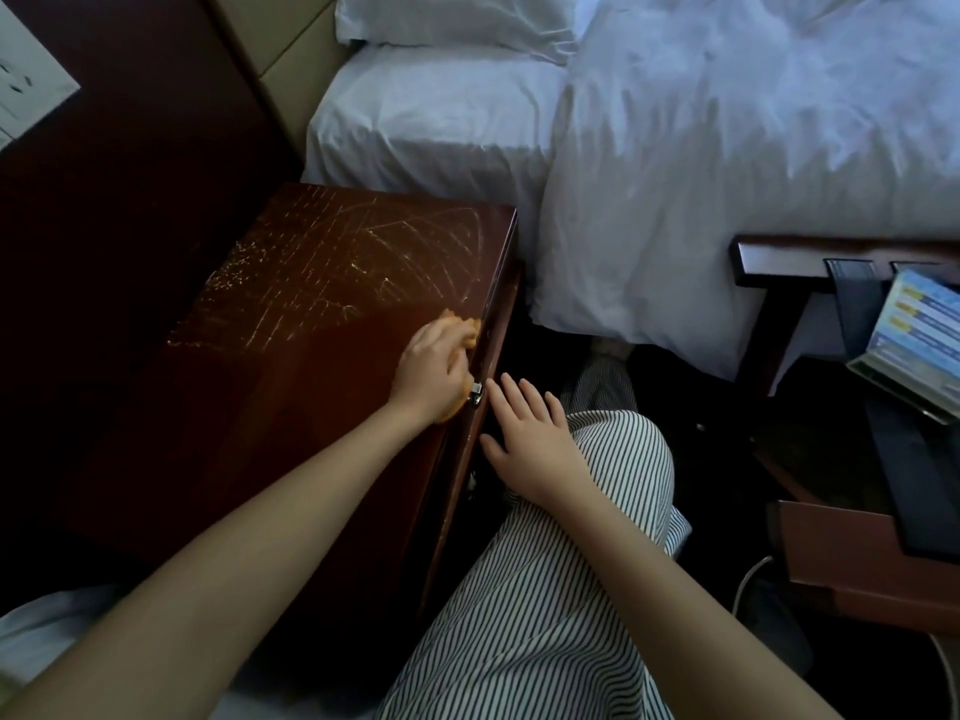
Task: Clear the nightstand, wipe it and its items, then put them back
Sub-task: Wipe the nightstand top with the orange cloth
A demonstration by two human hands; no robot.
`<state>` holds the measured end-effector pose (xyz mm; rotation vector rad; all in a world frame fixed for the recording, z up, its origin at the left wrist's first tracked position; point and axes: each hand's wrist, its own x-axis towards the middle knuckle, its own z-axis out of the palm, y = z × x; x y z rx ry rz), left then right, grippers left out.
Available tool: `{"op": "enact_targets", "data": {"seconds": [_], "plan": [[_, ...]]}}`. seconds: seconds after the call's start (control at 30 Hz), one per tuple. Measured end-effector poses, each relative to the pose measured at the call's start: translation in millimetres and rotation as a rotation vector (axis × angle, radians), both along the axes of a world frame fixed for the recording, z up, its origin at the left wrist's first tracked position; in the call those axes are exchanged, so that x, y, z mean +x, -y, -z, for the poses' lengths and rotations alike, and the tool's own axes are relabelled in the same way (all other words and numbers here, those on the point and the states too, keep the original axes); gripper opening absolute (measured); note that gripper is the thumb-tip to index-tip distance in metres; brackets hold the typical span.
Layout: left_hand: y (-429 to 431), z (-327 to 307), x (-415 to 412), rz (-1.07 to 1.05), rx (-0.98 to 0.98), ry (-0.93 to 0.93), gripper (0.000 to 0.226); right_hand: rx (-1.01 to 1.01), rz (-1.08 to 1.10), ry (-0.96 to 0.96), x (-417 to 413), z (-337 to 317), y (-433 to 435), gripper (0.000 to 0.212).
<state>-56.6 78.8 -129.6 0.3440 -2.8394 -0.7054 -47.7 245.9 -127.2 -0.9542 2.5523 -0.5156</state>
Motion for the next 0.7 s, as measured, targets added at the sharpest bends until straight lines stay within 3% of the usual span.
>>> {"op": "enact_targets", "data": {"seconds": [0.13, 0.5, 0.7], "plan": [[18, -1, 41, 0.112, -0.012, -0.029, 0.031, 0.005, 0.016, 0.02, -1, -1, -1, 0.061], [12, 0, -30, -0.289, 0.001, -0.033, 0.035, -0.007, 0.011, -0.01, -2, 0, -1, 0.061], [-9, 0, -22, -0.021, 0.013, 0.003, 0.035, -0.004, 0.015, -0.017, -2, 1, -3, 0.061]]}}
